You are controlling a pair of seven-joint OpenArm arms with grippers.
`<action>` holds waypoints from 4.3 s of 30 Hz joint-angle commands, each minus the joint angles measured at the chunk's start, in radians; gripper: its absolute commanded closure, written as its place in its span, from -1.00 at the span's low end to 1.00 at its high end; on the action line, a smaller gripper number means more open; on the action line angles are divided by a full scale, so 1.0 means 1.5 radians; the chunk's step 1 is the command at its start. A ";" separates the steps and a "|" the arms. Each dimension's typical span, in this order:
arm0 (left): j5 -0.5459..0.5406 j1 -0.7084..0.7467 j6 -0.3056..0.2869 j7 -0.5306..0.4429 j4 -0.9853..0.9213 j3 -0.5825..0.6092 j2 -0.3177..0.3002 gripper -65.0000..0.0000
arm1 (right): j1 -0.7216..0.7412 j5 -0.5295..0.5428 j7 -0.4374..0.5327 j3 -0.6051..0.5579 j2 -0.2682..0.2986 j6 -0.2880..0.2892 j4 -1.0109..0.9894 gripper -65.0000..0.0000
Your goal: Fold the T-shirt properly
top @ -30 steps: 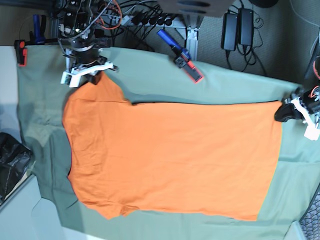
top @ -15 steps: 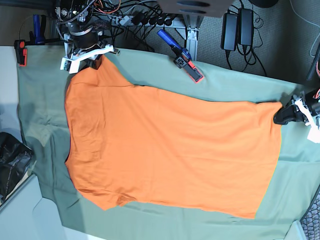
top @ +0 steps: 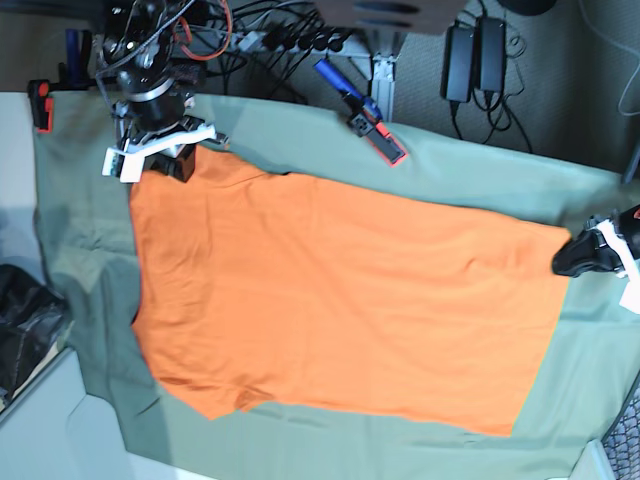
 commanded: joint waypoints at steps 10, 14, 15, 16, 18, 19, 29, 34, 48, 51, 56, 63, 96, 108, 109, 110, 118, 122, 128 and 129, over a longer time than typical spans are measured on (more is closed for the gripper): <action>0.100 -0.077 -0.016 -0.063 -0.043 0.016 -0.011 1.00 | 0.114 0.002 0.017 0.004 0.057 0.079 -0.073 1.00; 0.100 -0.110 -0.016 -0.072 -0.100 0.022 -0.009 1.00 | 0.165 0.020 0.017 0.004 0.079 0.102 -0.135 1.00; 0.100 -0.119 -0.016 -0.072 -0.111 0.022 -0.009 1.00 | 0.175 0.021 0.017 0.004 0.082 0.104 -0.146 1.00; 0.100 -0.127 -0.016 -0.072 -0.123 0.022 -0.009 1.00 | 0.185 0.020 0.017 0.004 0.084 0.106 -0.155 1.00; 0.100 -0.141 -0.016 -0.072 -0.145 0.022 -0.009 1.00 | 0.201 0.020 0.017 0.003 0.088 0.107 -0.172 1.00; 0.102 -0.147 -0.016 -0.072 -0.156 0.022 -0.007 1.00 | 0.208 0.020 0.017 0.003 0.090 0.108 -0.182 1.00; 0.138 -0.199 -0.016 -0.099 -0.218 0.068 -0.002 1.00 | 0.294 0.020 0.017 -0.010 0.092 0.119 -0.286 1.00; 0.156 -0.202 -0.016 -0.107 -0.219 0.070 0.002 0.87 | 0.325 0.020 0.017 -0.011 0.092 0.130 -0.326 1.00; 0.158 -0.245 -0.016 -0.110 -0.219 0.070 0.005 0.36 | 0.330 0.020 0.015 -0.011 0.090 0.146 -0.356 1.00; 0.181 -0.246 -0.016 -0.125 -0.219 0.072 0.008 0.24 | 0.330 0.017 0.015 -0.011 0.089 0.160 -0.356 0.88; 0.186 -0.246 -0.016 -0.112 -0.219 0.077 0.011 -0.06 | 0.334 0.017 0.016 -0.011 0.089 0.177 -0.356 0.71; 0.125 -0.243 -0.016 -0.051 -0.218 0.027 -0.004 -0.06 | 0.337 0.015 0.035 -0.010 0.089 0.176 -0.352 -0.35; -0.009 -0.186 -0.016 0.038 -0.219 0.008 -0.057 -0.06 | 0.293 0.122 0.007 0.153 0.056 0.171 -0.424 -0.35; -0.007 -0.186 -0.016 0.034 -0.219 0.008 -0.041 -0.08 | 0.297 0.153 -0.030 0.124 -0.004 0.176 -0.422 -0.35; 0.003 -0.186 -0.016 0.033 -0.219 0.008 -0.035 -0.14 | 0.297 0.153 -0.030 0.124 -0.008 0.176 -0.422 -0.35; 0.014 -0.186 -0.016 0.030 -0.219 0.008 -0.028 -0.19 | 0.297 0.153 -0.030 0.123 -0.009 0.176 -0.422 -0.35; 0.092 -0.187 -0.016 -0.035 -0.230 0.008 0.032 -0.25 | 0.297 0.153 -0.040 0.122 -0.010 0.176 -0.422 -0.35; 0.106 -0.187 -0.016 -0.049 -0.234 0.008 0.057 -0.25 | 0.296 0.153 -0.043 0.122 -0.010 0.176 -0.422 -0.35; 0.156 -0.189 -0.016 -0.093 -0.234 0.008 0.090 -0.25 | 0.291 0.153 -0.048 0.121 -0.010 0.176 -0.422 -0.35; 0.167 -0.189 -0.016 -0.101 -0.234 0.008 0.094 -0.25 | 0.289 0.153 -0.049 0.121 -0.010 0.176 -0.422 -0.35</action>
